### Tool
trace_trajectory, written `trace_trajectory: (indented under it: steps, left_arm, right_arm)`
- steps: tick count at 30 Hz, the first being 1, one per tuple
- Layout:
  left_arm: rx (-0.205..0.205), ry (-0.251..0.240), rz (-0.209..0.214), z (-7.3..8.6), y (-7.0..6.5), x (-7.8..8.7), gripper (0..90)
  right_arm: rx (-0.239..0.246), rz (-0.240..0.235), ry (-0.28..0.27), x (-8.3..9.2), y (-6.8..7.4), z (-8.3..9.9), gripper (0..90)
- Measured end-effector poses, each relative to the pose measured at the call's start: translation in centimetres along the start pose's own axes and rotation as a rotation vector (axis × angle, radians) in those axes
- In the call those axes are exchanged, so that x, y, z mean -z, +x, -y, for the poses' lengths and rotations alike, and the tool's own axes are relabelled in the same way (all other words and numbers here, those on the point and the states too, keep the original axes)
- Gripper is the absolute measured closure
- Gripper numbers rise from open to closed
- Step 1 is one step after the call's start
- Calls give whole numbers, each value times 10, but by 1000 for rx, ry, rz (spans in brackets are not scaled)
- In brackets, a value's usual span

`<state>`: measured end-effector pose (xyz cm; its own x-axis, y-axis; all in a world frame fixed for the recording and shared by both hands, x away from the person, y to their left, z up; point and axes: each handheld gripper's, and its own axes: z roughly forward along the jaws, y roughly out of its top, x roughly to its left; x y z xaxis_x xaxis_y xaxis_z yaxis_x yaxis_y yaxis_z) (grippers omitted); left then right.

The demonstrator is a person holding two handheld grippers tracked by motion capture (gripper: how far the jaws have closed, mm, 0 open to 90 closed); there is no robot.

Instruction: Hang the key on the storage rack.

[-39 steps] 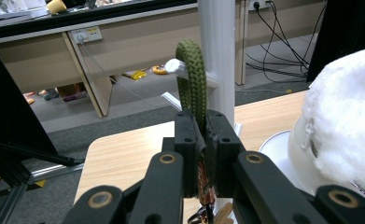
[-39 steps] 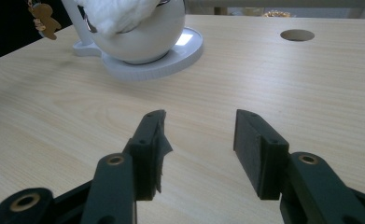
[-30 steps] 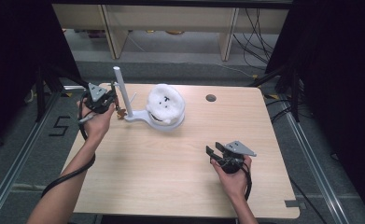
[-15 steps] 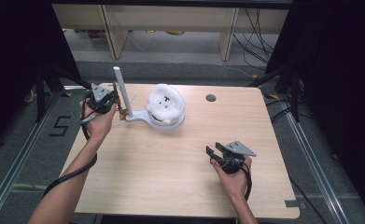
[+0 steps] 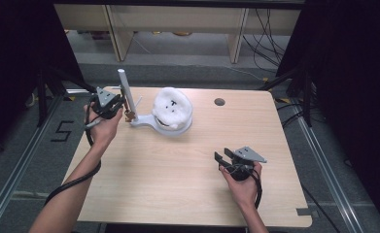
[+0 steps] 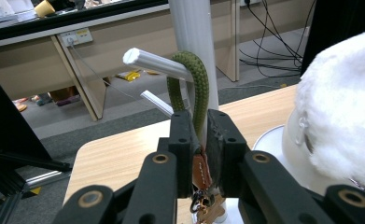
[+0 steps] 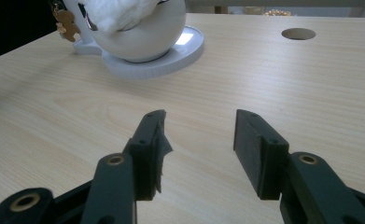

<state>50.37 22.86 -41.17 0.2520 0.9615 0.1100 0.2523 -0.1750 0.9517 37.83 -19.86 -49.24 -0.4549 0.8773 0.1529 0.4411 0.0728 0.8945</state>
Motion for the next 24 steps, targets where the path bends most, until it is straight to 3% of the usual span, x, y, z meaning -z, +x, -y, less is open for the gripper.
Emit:
trace_trajectory:
  steps: [9,16,24]
  left_arm:
    - [-12,5,48,11,2,25,683]
    - [4,5,69,25,9,56,604]
    - [32,-2,93,45,7,84,545]
  right_arm:
    - [-7,2,-16,1,-1,-1,542]
    - [-6,2,-13,2,-3,-1,538]
    - [-4,5,-6,2,-4,-1,535]
